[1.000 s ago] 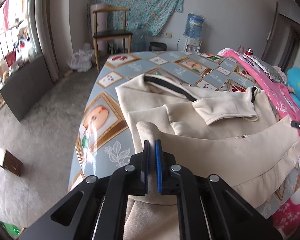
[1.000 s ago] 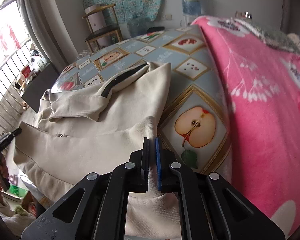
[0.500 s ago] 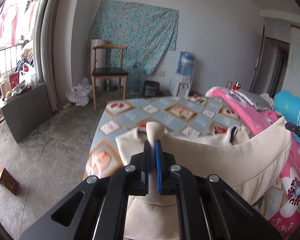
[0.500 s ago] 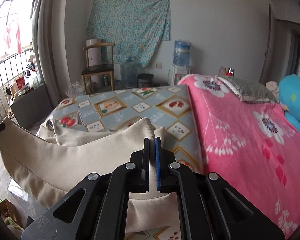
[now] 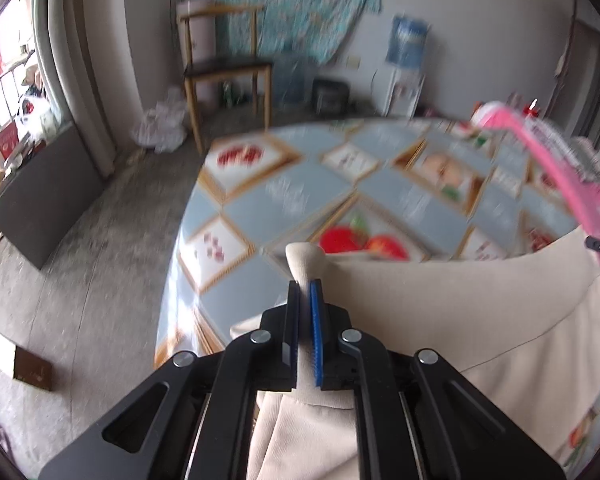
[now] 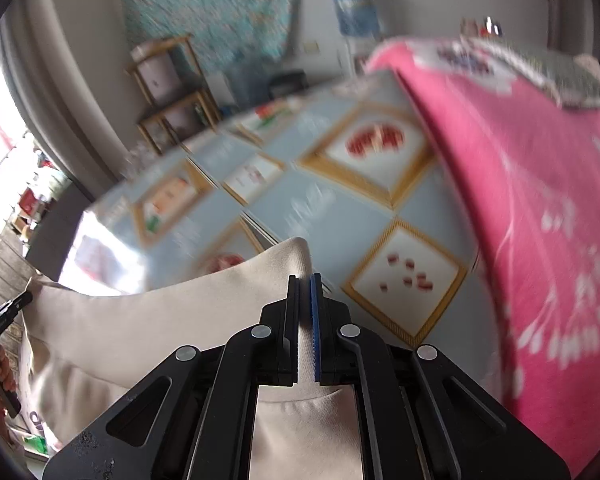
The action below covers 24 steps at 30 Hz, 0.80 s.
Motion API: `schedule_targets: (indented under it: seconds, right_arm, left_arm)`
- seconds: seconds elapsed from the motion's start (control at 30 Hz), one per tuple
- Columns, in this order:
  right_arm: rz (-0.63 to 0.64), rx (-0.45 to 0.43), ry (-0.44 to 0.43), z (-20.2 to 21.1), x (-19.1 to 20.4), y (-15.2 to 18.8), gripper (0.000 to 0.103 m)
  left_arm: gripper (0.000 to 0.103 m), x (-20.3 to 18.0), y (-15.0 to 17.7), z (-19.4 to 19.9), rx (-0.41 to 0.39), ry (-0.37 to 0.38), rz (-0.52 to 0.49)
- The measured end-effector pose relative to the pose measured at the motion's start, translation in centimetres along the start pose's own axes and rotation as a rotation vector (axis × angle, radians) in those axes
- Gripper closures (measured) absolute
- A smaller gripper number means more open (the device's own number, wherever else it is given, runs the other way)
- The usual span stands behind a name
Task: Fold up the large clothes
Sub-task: 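Lift the hem with both grippers and fold it over toward the collar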
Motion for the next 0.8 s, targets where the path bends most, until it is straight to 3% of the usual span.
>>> schedule_targets:
  seconds: [0.17, 0.27, 0.33, 0.4, 0.5, 0.6, 0.67, 0.8]
  right_arm:
    - [0.004, -0.001, -0.022, 0.0, -0.1, -0.7, 0.093]
    - [0.034, -0.005, 0.045, 1.3, -0.1, -0.5, 0.073]
    - [0.067, -0.037, 0.084, 3.6, 0.5, -0.1, 0.067]
    - [0.118, -0.077, 0.089, 5.9, 1.7, 0.4, 0.049]
    - [0.252, -0.104, 0.062, 9.4, 5.1, 2.3, 0.035]
    - [0.378, -0.086, 0.029, 10.6, 8.7, 5.4, 0.030]
    - [0.393, -0.041, -0.006, 9.9, 9.7, 7.6, 0.030]
    - [0.296, 0.107, -0.049, 5.0, 8.3, 11.5, 0.030]
  left_arm:
    - [0.093, 0.9, 0.0, 0.2, 0.017, 0.027, 0.040]
    - [0.079, 1.3, -0.3, 1.1, 0.001, -0.014, 0.047]
    - [0.078, 1.6, 0.0, 2.9, -0.035, -0.018, 0.064]
    - [0.074, 1.6, 0.4, 5.3, -0.068, 0.011, 0.064]
    - [0.063, 0.5, 2.5, 8.8, -0.092, 0.066, 0.015]
    - [0.059, -1.2, 5.9, 10.0, -0.031, 0.106, -0.038]
    - [0.059, -1.5, 8.7, 9.1, 0.031, 0.109, -0.035]
    - [0.058, -0.6, 12.9, 5.4, 0.109, 0.009, -0.005]
Point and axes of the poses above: each gripper's, at about its wrist camera, not at the fingertips, and z roughly against the way its jaws point, x to its left, y to its underside, the point moved 2 cm from there along -z, roughly the way its jaws point, and after that the axes turned 13 degrees about z, right-handed, at the moved point
